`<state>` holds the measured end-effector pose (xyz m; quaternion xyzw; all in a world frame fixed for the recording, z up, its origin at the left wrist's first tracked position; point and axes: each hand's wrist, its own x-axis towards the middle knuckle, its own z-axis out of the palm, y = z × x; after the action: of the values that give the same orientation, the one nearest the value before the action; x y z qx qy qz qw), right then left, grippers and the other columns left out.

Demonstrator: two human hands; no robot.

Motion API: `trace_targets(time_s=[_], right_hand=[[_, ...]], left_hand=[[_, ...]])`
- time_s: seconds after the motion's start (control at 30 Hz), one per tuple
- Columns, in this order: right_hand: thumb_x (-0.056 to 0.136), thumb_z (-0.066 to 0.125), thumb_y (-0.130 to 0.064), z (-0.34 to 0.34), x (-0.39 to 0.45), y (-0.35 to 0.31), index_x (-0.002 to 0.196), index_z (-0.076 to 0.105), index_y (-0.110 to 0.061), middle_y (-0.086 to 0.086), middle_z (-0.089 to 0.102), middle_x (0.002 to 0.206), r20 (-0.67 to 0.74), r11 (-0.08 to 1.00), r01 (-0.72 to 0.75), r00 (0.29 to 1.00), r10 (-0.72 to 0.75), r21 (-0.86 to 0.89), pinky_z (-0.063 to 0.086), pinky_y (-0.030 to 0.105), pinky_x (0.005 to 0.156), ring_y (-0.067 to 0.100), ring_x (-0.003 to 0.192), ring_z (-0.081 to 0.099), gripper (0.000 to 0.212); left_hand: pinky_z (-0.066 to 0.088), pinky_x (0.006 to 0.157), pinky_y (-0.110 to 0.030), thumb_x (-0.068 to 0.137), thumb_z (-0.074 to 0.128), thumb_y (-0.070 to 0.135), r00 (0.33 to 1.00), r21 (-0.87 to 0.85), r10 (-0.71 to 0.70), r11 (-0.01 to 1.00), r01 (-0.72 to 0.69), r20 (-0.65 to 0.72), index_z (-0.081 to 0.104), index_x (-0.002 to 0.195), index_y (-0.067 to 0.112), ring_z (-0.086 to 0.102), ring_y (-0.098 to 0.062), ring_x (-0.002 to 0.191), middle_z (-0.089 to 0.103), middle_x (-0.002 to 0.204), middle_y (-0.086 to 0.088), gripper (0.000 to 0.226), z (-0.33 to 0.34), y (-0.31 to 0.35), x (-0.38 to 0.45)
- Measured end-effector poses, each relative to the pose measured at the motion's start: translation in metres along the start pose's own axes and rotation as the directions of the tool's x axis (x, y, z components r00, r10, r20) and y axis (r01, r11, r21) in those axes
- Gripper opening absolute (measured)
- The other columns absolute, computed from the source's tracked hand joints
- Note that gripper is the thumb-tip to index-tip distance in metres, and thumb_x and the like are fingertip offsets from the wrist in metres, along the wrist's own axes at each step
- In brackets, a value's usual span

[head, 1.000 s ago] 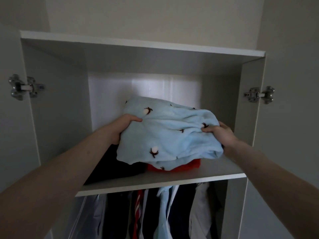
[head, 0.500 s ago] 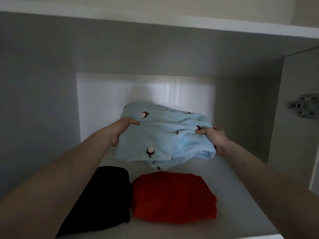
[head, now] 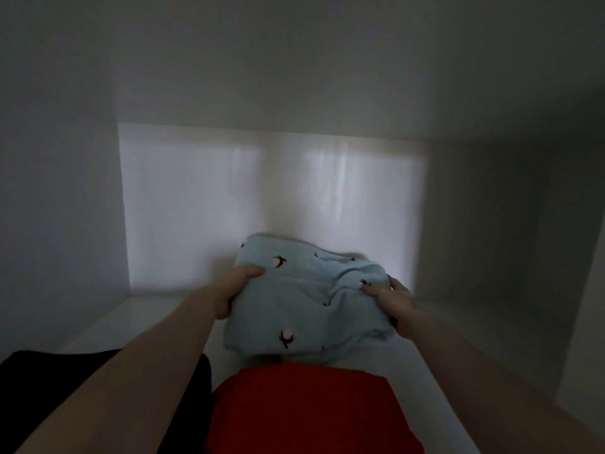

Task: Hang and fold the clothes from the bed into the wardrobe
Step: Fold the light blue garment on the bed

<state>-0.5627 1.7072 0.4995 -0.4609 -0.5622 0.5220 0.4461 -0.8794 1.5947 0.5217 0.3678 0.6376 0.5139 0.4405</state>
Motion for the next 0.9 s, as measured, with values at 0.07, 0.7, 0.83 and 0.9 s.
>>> trace_targets(time_s=[0.07,0.7,0.83,0.9], right_hand=[[0.077,0.086,-0.039,-0.001,0.010,0.011,0.156,0.038,-0.024,0.004,0.050,0.150,-0.028,0.978,0.032,0.999,-0.038,-0.208,0.049,0.044,0.107,0.029,0.130,0.055,0.094],[0.101,0.060,-0.031,0.007,-0.085,0.032,0.144,0.055,-0.017,0.003,0.051,0.150,0.080,0.724,0.269,0.955,-0.284,-0.635,0.030,0.016,0.106,0.015,0.138,0.046,0.045],[0.099,0.062,-0.032,0.000,-0.174,0.023,0.134,0.060,-0.036,-0.019,0.052,0.132,-0.044,0.809,0.271,0.938,-0.343,-0.522,0.035,0.010,0.093,0.000,0.122,0.048,0.036],[0.097,0.064,-0.035,-0.009,-0.222,0.029,0.130,0.060,-0.045,-0.030,0.053,0.128,-0.092,0.829,0.254,0.935,-0.342,-0.498,0.039,0.019,0.102,-0.002,0.124,0.050,0.035]], left_hand=[[0.054,0.100,-0.046,0.087,0.075,0.045,0.993,0.211,0.048,0.977,-0.024,-0.110,0.059,0.126,0.009,0.066,-0.032,0.109,0.070,0.120,-0.011,0.056,0.003,-0.008,0.014],[0.033,0.118,-0.041,0.081,0.043,0.059,0.773,0.804,0.481,0.205,-0.558,0.414,0.054,0.142,0.028,0.043,-0.018,0.141,0.048,0.151,0.005,0.068,0.044,0.010,-0.085],[0.035,0.116,-0.037,0.083,0.045,0.054,0.608,0.687,0.556,0.088,-0.721,0.567,0.056,0.137,0.033,0.047,-0.013,0.136,0.053,0.145,0.012,0.058,0.062,0.004,-0.160],[0.037,0.114,-0.035,0.086,0.047,0.052,0.526,0.611,0.574,0.056,-0.789,0.627,0.056,0.135,0.033,0.049,-0.011,0.133,0.054,0.141,0.014,0.054,0.068,-0.010,-0.191]])
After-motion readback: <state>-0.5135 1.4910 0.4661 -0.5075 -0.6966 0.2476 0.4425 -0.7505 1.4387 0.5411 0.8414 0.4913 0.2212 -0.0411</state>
